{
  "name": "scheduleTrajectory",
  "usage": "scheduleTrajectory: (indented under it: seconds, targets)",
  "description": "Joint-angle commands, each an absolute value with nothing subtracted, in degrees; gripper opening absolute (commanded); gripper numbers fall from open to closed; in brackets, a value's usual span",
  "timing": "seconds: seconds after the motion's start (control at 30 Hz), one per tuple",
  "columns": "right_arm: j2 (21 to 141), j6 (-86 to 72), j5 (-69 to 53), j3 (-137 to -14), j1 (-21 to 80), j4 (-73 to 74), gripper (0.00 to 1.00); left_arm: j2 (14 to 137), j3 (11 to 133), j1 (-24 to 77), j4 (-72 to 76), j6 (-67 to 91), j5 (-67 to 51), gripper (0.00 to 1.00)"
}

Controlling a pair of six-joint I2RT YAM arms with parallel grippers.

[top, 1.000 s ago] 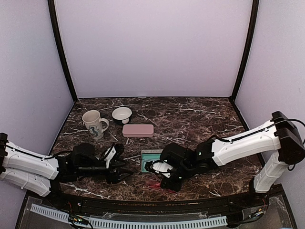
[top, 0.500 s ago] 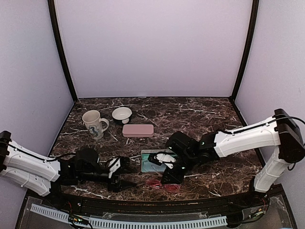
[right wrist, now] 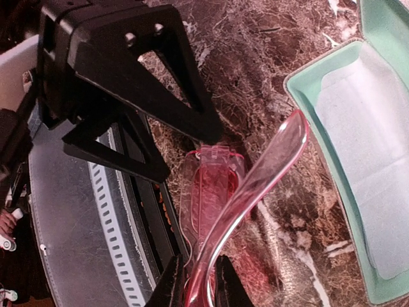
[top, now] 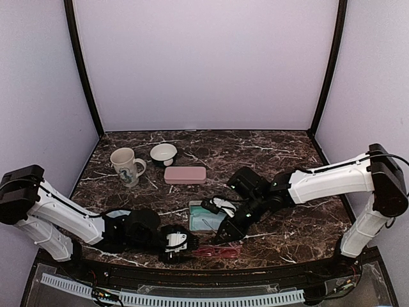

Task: Organize the sunglasses
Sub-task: Pick up the sunglasses from the center of the board, then adjust the sunglasses at the center of the board.

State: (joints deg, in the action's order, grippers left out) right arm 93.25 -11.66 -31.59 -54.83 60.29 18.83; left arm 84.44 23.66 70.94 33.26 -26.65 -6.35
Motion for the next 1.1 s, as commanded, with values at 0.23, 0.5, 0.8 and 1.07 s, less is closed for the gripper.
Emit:
scheduleTrajectory:
  seconds: [0.23,0.5,0.8,1.07]
  targets:
    - [93.7,-14.0,-35.7,-54.5,59.4,16.2,0.00,89.2,27.3,71.2,31.6,-34.4,-6.5,0.64]
    - [93.9,-14.4,-35.7,-54.5,59.3,15.9,0.00,91.6,28.4,71.2,30.6,-35.6,-6.5,0.53]
    - [94.8,-14.3,-35.8,-54.3,59.2,15.9,0.00,92.7,28.8,71.2,29.8,-36.5,-5.3,0.38]
    - [95.4,-14.3,-35.7,-54.0,59.2,15.9,0.03,93.2,29.3,71.2,29.4,-35.6,-4.2,0.25]
